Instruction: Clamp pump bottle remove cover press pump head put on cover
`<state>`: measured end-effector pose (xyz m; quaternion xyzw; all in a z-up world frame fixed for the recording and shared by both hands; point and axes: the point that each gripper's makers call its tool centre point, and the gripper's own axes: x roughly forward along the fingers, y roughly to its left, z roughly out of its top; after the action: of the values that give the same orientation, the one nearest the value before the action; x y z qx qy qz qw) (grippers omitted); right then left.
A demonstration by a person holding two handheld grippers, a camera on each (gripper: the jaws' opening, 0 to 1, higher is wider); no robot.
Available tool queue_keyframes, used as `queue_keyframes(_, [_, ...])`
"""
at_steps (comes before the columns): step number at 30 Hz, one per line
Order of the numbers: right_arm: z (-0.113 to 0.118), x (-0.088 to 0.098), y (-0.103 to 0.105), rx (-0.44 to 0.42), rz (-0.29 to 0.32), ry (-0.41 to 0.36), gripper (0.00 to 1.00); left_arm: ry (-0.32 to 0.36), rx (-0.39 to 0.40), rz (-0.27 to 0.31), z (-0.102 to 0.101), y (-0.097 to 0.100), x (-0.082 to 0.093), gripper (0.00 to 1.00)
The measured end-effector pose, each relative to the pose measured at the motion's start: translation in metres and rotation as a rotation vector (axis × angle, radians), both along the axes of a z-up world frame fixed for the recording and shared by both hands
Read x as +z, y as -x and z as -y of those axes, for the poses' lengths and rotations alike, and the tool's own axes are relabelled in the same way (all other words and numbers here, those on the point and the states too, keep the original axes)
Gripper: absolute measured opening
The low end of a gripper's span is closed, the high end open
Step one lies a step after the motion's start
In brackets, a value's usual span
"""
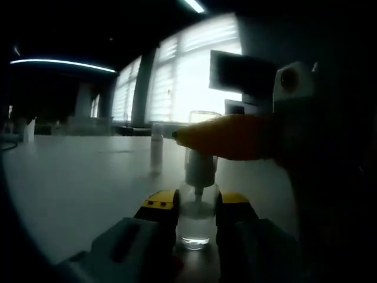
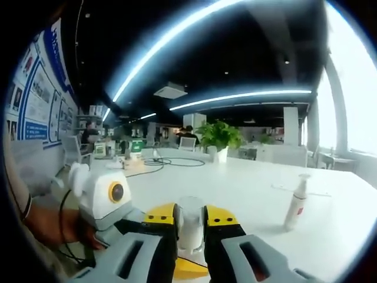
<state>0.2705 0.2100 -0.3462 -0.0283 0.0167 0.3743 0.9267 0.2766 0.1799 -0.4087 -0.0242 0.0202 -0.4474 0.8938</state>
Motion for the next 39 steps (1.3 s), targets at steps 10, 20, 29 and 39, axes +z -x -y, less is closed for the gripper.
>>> queue_keyframes(10, [0.0, 0.013, 0.006, -0.001, 0.012, -0.038, 0.12, -0.003, 0.0, 0.003, 0.0, 0.0, 0.0, 0.16])
queue_keyframes(20, [0.009, 0.031, 0.007, -0.028, 0.04, -0.102, 0.12, -0.001, 0.004, 0.0, -0.002, -0.001, 0.0, 0.16])
queue_keyframes(29, [0.026, 0.038, 0.004, -0.064, 0.06, -0.111, 0.12, -0.003, 0.006, 0.002, -0.002, -0.001, 0.0, 0.16])
queue_keyframes(39, [0.051, 0.022, -0.007, -0.127, 0.033, -0.097, 0.12, -0.001, 0.009, 0.0, -0.001, -0.001, 0.0, 0.16])
